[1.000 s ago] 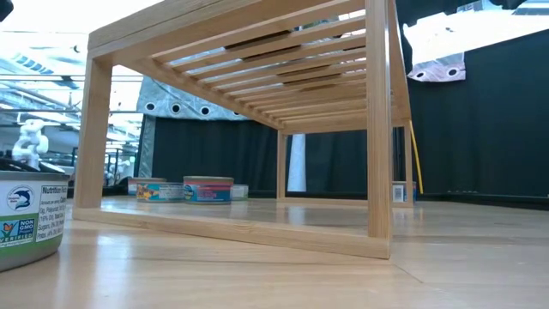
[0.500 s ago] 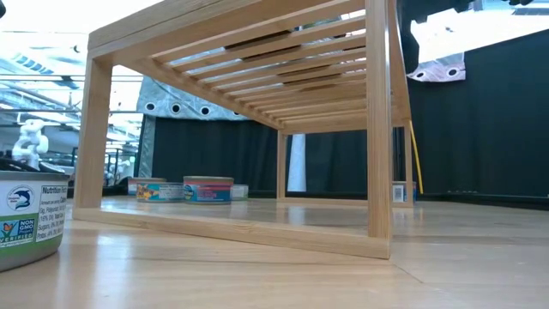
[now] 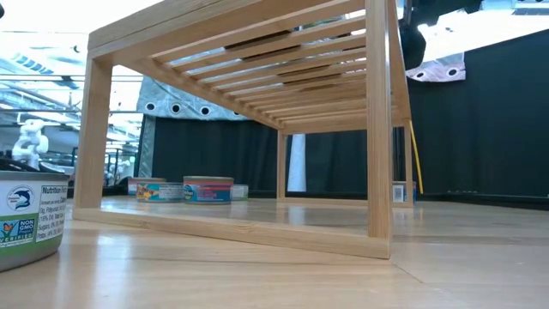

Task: Stack canned seafood by type on shelf
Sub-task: Stack the green tuna can on top of the other green tuna can on the shelf

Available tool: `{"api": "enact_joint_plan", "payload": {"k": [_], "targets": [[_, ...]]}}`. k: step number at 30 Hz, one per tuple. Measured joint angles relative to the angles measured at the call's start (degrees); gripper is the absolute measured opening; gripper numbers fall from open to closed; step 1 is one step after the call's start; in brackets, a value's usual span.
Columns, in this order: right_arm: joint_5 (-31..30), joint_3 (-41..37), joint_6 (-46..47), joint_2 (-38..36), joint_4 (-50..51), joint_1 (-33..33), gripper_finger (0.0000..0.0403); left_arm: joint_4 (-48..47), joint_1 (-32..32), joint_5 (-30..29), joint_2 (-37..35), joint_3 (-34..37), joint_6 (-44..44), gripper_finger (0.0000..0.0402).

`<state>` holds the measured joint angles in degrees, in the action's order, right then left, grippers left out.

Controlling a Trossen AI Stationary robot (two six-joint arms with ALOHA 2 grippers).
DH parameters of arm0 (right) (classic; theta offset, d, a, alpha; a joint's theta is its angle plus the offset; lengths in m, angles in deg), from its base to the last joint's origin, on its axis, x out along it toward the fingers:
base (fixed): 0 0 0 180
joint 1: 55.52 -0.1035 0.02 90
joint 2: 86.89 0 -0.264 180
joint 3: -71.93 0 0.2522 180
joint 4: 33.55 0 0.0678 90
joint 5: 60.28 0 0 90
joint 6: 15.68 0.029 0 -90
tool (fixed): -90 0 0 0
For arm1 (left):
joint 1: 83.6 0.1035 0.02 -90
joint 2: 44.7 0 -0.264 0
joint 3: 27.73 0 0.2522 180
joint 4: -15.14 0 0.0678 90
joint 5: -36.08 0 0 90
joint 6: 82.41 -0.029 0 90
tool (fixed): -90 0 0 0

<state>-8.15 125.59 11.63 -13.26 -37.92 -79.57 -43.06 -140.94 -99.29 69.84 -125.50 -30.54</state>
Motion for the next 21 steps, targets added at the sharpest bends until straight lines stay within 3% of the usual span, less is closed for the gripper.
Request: {"api": "enact_joint_plan", "payload": {"k": [8, 13, 21], "targets": [[-1.2, 0.2, -5.0, 0.0, 1.7, -1.3, 0.0341, 0.0, 0.0, 0.0, 0.0, 0.0, 0.2, 0.0327], [-0.6, 5.1, -7.3, 0.0, 12.8, -1.2, 0.0341, 0.0, 0.0, 0.2, 0.0, 0.0, 0.2, 0.0327], [6.9, 14.5, -6.9, 0.0, 27.9, 0.5, 0.0341, 0.0, 0.1, 0.2, 0.0, 0.0, 0.2, 0.0327]]}}
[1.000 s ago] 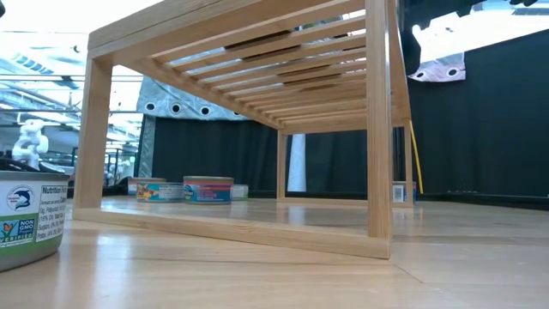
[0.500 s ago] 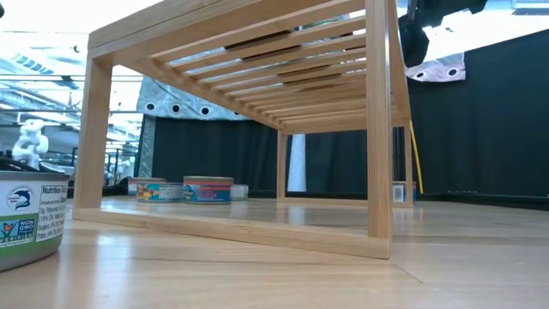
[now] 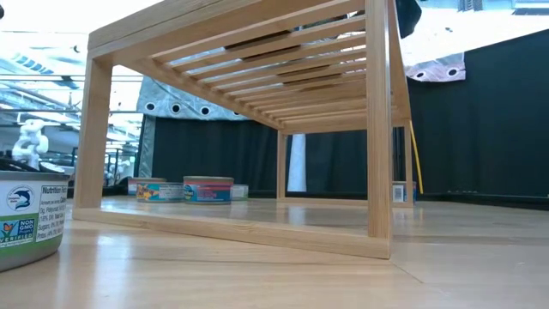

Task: Stack canned seafood by type on shelf
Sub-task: Stack the green tuna can on top of the other green tuna can on the shelf

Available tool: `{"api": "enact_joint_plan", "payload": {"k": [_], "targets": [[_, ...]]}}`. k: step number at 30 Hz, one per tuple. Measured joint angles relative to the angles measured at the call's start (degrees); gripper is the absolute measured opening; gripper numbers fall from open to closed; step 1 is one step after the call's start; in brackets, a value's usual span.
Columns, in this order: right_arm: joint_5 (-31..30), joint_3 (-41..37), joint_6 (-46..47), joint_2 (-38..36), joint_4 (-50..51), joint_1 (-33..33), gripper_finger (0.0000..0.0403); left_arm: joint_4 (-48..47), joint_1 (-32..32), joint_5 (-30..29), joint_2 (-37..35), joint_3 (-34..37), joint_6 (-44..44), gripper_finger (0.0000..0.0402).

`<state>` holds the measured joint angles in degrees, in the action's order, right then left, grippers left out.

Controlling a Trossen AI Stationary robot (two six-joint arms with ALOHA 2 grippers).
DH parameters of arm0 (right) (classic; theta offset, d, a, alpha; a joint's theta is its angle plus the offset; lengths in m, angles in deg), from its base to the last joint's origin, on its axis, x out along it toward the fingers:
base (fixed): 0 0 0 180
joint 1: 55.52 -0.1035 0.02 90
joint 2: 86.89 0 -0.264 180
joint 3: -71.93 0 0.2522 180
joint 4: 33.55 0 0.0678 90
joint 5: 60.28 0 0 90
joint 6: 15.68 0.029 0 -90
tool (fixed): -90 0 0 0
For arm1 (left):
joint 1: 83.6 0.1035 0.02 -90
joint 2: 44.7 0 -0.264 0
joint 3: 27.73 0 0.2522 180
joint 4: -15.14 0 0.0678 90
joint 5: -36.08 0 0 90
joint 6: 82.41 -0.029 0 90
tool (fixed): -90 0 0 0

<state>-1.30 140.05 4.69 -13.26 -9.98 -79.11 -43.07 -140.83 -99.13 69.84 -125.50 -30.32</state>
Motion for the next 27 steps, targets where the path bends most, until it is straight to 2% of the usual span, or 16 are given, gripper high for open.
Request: {"api": "enact_joint_plan", "payload": {"k": [7, 15, 27], "targets": [[0.9, 2.4, 1.3, 0.0, 6.9, 0.0, 0.0341, 0.0, 0.0, 0.0, 0.0, 0.0, -0.1, 0.0327], [8.7, 2.5, -0.2, 0.0, 6.9, 2.9, 0.0341, 0.0, 0.5, 0.0, 0.0, 0.0, -0.3, 0.0327], [10.4, 2.5, -1.3, -0.1, 12.7, 3.8, 0.0338, 0.0, 0.6, 1.7, 0.0, 0.0, 0.1, 0.0327]]}}
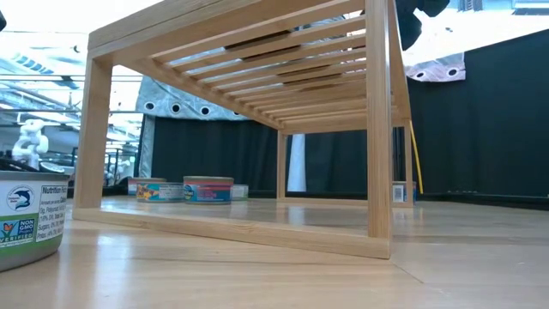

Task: Stack canned seafood by type on shelf
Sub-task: Stack the green tuna can on top of the other green tuna can on the shelf

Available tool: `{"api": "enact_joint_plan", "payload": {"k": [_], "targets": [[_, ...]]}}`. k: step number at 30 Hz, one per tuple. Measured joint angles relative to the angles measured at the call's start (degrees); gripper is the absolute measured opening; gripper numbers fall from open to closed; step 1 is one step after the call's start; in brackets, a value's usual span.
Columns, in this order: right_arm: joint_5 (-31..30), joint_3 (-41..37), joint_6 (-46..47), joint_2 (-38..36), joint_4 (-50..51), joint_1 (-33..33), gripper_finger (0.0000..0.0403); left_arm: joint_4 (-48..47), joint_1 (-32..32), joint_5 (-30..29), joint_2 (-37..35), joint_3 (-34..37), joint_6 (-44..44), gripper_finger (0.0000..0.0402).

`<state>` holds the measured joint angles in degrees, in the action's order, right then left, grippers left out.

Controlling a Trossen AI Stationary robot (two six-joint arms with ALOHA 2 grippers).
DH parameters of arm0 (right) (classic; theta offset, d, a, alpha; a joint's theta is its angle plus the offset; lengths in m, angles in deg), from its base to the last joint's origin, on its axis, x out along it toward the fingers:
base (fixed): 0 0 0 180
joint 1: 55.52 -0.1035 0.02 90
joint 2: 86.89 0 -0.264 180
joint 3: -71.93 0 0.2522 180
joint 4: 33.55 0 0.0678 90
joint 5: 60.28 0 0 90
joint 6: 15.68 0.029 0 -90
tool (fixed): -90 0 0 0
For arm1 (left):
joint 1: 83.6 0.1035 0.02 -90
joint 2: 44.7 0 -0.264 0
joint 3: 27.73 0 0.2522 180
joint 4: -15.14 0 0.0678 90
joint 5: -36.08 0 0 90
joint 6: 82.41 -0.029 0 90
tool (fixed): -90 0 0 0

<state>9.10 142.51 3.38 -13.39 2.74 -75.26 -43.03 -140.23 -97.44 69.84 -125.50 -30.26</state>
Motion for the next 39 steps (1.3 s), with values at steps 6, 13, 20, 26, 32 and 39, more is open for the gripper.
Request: {"api": "enact_joint_plan", "payload": {"k": [6, 13, 20, 26, 32, 39], "targets": [[0.0, 0.0, -0.4, 0.0, -0.4, 0.3, 0.0337, 0.0, 0.1, 0.0, 0.0, 0.0, 0.0, 0.0327], [0.0, 0.0, -0.4, 0.0, -2.7, 0.1, 0.0336, 0.2, 0.1, 0.0, 0.0, 0.0, 0.1, 0.0327], [0.0, 0.0, -0.3, 0.0, -4.0, 0.2, 0.0336, 0.1, -0.1, 0.0, 0.0, 0.0, 0.1, 0.0327], [0.0, 0.0, 0.3, 0.0, -4.3, -0.3, 0.0336, 0.1, -0.4, -0.2, 0.0, 0.0, 0.1, 0.0327], [0.1, 0.0, 6.7, -1.0, -3.9, -4.7, 0.0336, -0.5, -2.7, -0.4, 0.0, 0.0, 0.8, 0.0325], [-3.6, 0.0, 13.1, -1.1, -4.2, -15.0, 0.0336, -9.9, -6.0, 0.4, 0.0, 1.3, 10.3, 0.0268]]}}
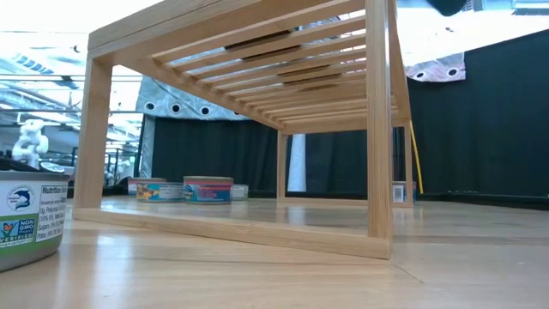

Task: Stack canned seafood by type on shelf
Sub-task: Stack the green tuna can on top of the other green tuna can on the shelf

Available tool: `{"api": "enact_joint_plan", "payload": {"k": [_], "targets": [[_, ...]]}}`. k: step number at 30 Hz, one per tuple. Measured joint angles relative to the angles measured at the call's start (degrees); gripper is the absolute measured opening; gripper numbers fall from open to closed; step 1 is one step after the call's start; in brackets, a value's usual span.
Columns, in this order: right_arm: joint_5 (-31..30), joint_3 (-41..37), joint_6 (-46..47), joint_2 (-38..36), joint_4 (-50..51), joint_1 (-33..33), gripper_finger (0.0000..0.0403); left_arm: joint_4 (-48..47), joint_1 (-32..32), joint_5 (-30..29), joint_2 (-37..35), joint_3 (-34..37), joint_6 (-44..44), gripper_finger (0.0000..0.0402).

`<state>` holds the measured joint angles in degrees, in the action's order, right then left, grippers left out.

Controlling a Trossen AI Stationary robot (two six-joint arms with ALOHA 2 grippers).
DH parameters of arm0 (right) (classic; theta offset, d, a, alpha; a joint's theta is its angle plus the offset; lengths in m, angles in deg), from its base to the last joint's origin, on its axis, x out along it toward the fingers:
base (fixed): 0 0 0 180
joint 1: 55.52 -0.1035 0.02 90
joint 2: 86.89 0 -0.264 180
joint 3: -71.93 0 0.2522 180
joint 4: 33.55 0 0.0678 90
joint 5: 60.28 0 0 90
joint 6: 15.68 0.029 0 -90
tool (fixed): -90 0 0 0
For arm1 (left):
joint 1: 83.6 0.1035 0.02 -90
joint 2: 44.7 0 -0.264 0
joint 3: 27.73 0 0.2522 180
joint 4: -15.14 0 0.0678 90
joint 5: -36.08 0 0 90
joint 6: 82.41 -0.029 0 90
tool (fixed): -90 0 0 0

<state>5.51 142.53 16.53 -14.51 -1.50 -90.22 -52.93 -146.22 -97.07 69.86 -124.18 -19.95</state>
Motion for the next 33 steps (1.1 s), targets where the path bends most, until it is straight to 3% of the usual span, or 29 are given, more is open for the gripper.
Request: {"api": "enact_joint_plan", "payload": {"k": [6, 16, 33], "targets": [[-1.5, 0.0, 2.9, 0.0, 0.0, -3.9, 0.0336, 3.4, 1.0, 5.8, 0.1, 5.3, 0.3, 0.0168], [-1.5, 0.0, 2.0, 0.0, 0.0, -4.2, 0.0336, 4.3, 3.0, 8.0, 0.0, 5.7, -1.1, 0.0010], [-1.5, 0.0, 1.4, 0.0, 0.0, -4.2, 0.0336, 7.4, 3.0, 6.7, 0.0, 5.7, -0.2, 0.0004]]}}
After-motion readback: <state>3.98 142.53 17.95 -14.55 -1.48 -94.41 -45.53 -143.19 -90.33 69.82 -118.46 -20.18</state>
